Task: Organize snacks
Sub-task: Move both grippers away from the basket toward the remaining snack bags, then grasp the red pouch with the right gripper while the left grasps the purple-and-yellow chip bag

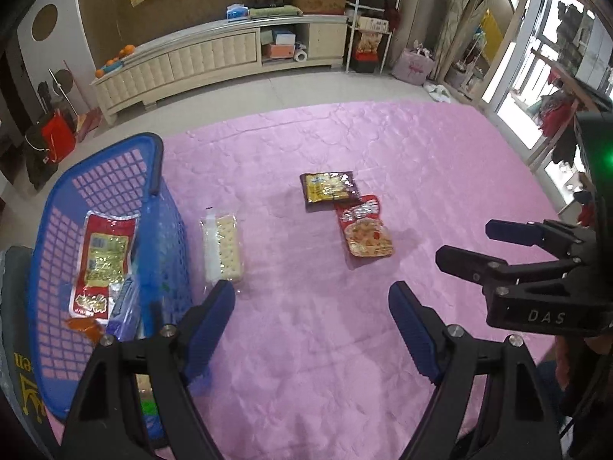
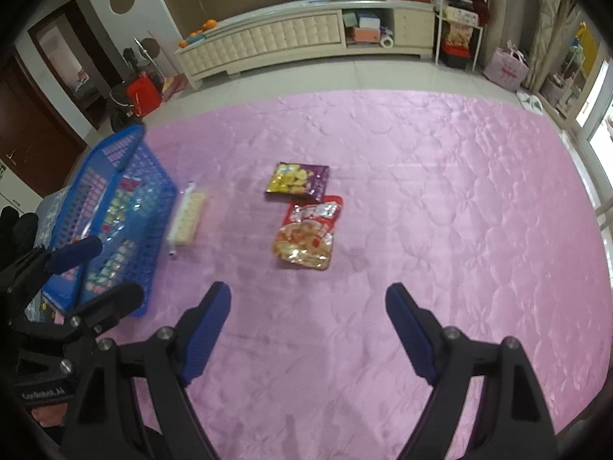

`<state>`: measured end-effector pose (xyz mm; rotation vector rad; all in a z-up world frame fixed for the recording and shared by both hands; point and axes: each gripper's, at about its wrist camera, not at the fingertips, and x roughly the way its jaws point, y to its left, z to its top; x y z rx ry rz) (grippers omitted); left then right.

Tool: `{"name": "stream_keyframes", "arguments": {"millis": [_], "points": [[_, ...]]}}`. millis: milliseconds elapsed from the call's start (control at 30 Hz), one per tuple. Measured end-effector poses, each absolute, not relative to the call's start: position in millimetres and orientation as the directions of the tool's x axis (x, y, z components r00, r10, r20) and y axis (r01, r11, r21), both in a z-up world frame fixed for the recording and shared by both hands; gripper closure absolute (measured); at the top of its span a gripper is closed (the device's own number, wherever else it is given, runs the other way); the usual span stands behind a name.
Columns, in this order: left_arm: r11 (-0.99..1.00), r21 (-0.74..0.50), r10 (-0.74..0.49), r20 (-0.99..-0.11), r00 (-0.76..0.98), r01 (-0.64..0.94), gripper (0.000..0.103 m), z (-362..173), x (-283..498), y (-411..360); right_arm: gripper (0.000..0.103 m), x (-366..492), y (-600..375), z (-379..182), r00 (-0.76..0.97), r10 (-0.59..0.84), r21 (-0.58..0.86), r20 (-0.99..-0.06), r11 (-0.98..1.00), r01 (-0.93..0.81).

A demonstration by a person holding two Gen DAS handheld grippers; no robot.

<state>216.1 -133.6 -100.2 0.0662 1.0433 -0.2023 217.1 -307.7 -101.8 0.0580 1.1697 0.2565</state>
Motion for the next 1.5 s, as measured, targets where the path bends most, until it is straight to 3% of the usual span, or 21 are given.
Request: {"name": "stream_keyframes", "arguments": {"millis": [233,400,733,967,1067,1200,1500], "points": [[0.978,-0.037,-0.127,-0.887,0.444,0.206,0.022,-136,239,-142,0.017,252,-310,-138,0.314,0.208,0.16,-0.927,0.972,-0.17],[0.981,0.046,-0.044,-0.893,0.448,0.187,0.022,-156,255,-139,0.017,268,-302,-157,0.285,0.197,0.152,-0.938,0.973,-0.171],[0.986,-0.023,-0.091,-0.906,0.413,0.168,0.022,-168,278,-125,0.017,302,-272,-183,0.201,0.211,0.168,-0.956,0.963,-0.212],[0.983,-0.018,-0.088,-0.917,0.388,0.182,0.022,-177,279,-123,0.019,307,-257,-195,0.194,0.123,0.062,-0.973,0.955,-0.291],[0.983,-0.015,-0.085,-0.919,0.384,0.181,0.022,-180,279,-123,0.026,299,-250,-196,0.217,0.084,0.003,-0.973,0.937,-0.349],[0.985,-0.037,-0.099,-0.921,0.377,0.168,0.022,-183,280,-122,0.059,295,-259,-191,0.232,0.092,0.002,-0.968,0.933,-0.359],[0.983,-0.051,-0.113,-0.924,0.366,0.175,0.022,-179,288,-125,0.067,271,-278,-189,0.232,0.13,0.023,-0.964,0.91,-0.415]]}}
